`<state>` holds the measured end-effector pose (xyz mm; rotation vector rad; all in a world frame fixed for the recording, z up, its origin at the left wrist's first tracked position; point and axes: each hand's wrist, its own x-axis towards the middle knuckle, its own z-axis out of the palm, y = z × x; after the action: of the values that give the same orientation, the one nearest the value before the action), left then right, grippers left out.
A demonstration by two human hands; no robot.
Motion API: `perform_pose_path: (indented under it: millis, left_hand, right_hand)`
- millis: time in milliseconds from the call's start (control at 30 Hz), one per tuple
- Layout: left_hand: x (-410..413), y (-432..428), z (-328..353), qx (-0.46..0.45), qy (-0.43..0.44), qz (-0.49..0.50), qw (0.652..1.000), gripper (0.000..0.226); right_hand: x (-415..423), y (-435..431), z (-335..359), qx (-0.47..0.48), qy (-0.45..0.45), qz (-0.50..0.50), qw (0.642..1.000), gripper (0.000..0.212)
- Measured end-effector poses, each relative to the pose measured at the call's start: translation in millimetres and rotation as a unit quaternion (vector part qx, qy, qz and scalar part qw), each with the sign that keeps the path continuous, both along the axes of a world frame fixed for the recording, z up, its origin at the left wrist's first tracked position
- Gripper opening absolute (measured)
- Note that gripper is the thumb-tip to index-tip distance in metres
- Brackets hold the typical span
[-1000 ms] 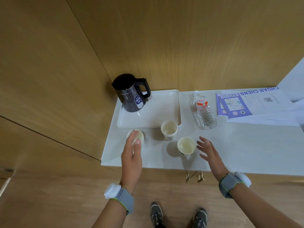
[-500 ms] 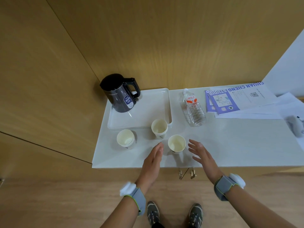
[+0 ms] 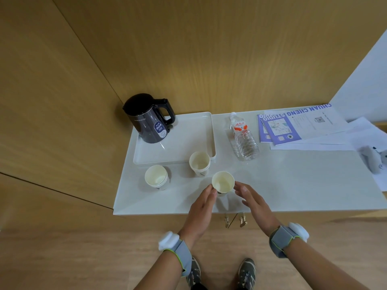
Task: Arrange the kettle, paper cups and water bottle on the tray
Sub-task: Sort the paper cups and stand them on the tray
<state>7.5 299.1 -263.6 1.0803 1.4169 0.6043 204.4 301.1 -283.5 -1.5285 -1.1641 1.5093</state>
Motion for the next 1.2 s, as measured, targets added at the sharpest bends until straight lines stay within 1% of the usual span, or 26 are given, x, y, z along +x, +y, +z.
perform_pose_path:
  millis: [33, 67, 100, 133, 167, 200, 233, 267, 300, 367, 467, 500, 600, 633, 733, 833, 900, 1067, 1133, 1200]
  left_hand:
    - [2, 1, 5, 0.007, -0.002, -0.005, 1.000, 0.026]
    - [3, 2, 7, 0.011, 0.005, -0.002, 1.000, 0.038]
    - [3, 3, 10, 0.010, 0.011, 0.002, 1.000, 0.042]
    - [3, 3, 8, 0.007, 0.004, 0.012, 1.000, 0.034]
    - [4, 3, 10, 0.000, 0.002, 0.017, 1.000, 0.020]
    - [5, 4, 10, -0.009, -0.001, 0.021, 1.000, 0.028]
    - [6, 5, 10, -0.006, 0.008, 0.022, 1.000, 0.046]
    - [7, 7, 11, -0.002, 0.012, 0.016, 1.000, 0.059]
    - [7, 7, 11, 0.004, 0.016, 0.012, 1.000, 0.065]
    - [8, 9, 16, 0.007, 0.016, 0.011, 1.000, 0.064]
    - [7, 9, 18, 0.013, 0.010, 0.026, 1.000, 0.072]
    - [6, 10, 20, 0.022, 0.011, 0.026, 0.999, 0.067]
    - [6, 13, 31, 0.055, 0.015, 0.028, 0.998, 0.030]
    - [7, 15, 36, 0.066, 0.011, 0.030, 0.997, 0.028]
    - [7, 22, 52, 0.105, 0.008, 0.042, 0.994, 0.035]
    - [7, 32, 68, 0.140, 0.013, 0.041, 0.989, 0.034]
    - [5, 39, 79, 0.161, 0.017, 0.045, 0.986, 0.035]
    - [-12, 56, 90, 0.174, 0.029, 0.062, 0.982, 0.030]
    - [-21, 62, 88, 0.176, 0.032, 0.080, 0.981, 0.040]
    - [-27, 67, 86, 0.168, 0.040, 0.096, 0.980, 0.046]
  right_hand:
    - [0, 0, -1, 0.000, -0.002, -0.001, 1.000, 0.072]
    - [1, 0, -1, -0.001, -0.004, 0.000, 1.000, 0.071]
    - [1, 0, -2, -0.001, -0.006, 0.002, 1.000, 0.070]
    - [1, 0, -2, -0.002, -0.007, 0.002, 1.000, 0.069]
    - [1, 1, -2, -0.005, -0.006, 0.001, 1.000, 0.067]
    - [0, 2, -1, -0.007, -0.005, 0.000, 1.000, 0.064]
    - [0, 3, 0, -0.008, -0.003, 0.000, 1.000, 0.063]
    - [-1, 4, 2, -0.009, -0.001, 0.001, 1.000, 0.062]
    - [-2, 5, 4, -0.009, 0.001, 0.003, 1.000, 0.062]
    - [-4, 7, 7, -0.006, 0.006, 0.006, 1.000, 0.063]
    - [-4, 9, 14, 0.007, 0.005, 0.005, 1.000, 0.062]
    - [-4, 10, 18, 0.015, 0.002, 0.007, 1.000, 0.061]
    - [-6, 15, 34, 0.046, -0.004, 0.010, 0.999, 0.058]
    - [-6, 18, 41, 0.058, -0.005, 0.011, 0.998, 0.056]
    - [-8, 28, 62, 0.088, -0.006, 0.005, 0.996, 0.052]
    - [-11, 38, 80, 0.113, -0.006, -0.004, 0.994, 0.052]
    - [-14, 47, 90, 0.124, -0.008, -0.001, 0.992, 0.056]
    - [-27, 68, 102, 0.120, -0.012, 0.018, 0.993, 0.066]
    - [-34, 74, 103, 0.117, -0.018, 0.031, 0.992, 0.073]
    - [-42, 80, 101, 0.114, -0.025, 0.045, 0.992, 0.078]
